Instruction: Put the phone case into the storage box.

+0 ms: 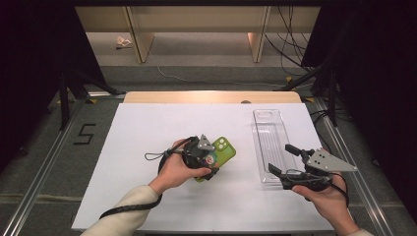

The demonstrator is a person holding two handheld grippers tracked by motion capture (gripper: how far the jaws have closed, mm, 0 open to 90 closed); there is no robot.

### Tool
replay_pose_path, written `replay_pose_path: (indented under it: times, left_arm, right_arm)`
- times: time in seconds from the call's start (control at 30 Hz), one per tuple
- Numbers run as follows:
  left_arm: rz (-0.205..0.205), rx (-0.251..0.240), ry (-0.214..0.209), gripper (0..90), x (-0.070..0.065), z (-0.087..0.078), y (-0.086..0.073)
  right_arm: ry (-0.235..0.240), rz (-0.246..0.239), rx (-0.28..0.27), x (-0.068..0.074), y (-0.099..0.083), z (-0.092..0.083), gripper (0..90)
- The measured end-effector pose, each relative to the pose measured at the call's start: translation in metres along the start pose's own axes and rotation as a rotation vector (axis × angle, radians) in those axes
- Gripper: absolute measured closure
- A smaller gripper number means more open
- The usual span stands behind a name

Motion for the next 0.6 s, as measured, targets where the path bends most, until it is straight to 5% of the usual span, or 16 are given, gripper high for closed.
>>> replay_pose_path:
  times: [0.6]
  left_arm:
    - [-0.051, -0.124, 0.058, 16.4, 0.002, -0.028, -0.008]
  right_arm:
    - [0.002, -0.004, 0.005, 0.005, 0.001, 0.005, 13.8]
Point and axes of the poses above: each handheld gripper's, and its own axes: z roughly forward along the jaws, y roughly out of its top, x roughly to its left, the point moved 6 cm from there along z, roughly forward along the jaws, and after that the axes turned 3 degrees about -y, right-handed, at the moved point
